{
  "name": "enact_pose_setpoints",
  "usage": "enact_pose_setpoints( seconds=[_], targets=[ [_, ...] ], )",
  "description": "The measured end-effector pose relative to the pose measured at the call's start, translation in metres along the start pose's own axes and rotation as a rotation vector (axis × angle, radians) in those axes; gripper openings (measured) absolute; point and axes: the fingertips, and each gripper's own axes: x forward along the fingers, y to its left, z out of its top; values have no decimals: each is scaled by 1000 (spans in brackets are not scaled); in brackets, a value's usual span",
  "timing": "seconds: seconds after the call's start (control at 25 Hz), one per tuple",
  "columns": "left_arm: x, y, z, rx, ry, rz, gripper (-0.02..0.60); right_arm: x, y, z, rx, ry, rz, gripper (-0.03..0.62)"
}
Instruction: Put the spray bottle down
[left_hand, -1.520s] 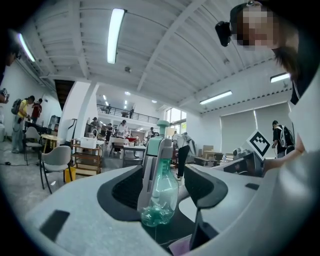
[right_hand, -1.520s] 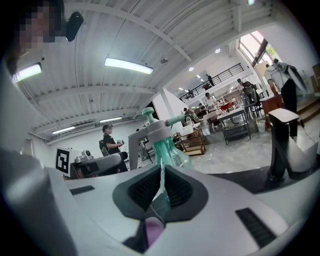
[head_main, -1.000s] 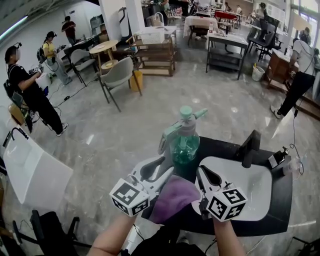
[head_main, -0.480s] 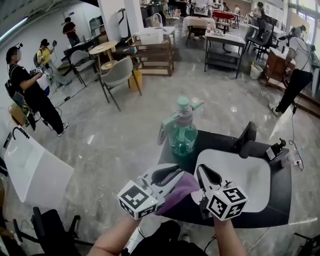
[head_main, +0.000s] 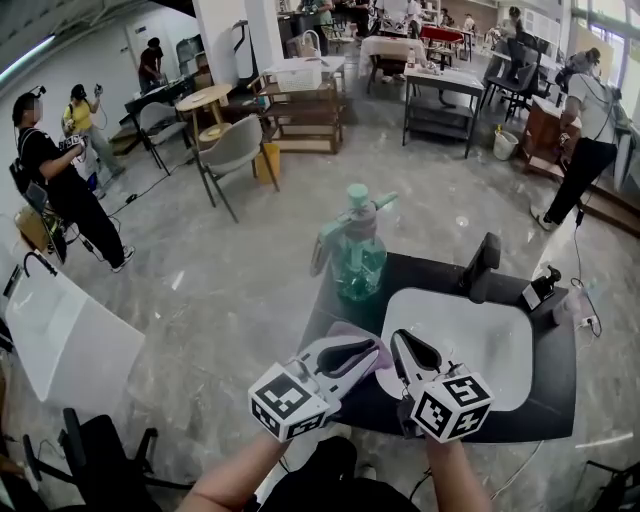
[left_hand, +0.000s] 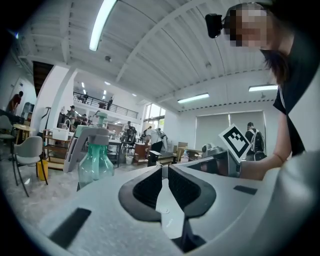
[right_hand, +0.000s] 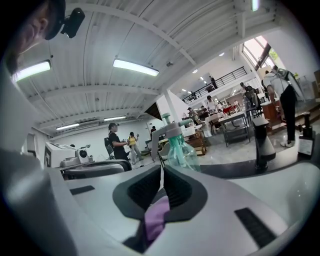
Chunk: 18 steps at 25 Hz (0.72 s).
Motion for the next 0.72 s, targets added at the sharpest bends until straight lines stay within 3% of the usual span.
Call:
enact_pose_setpoints(
  seconds=[0.72],
  targets=[
    [-17, -66, -7, -18, -9, -24, 34, -60, 27, -15, -21, 3, -10, 9]
  ],
)
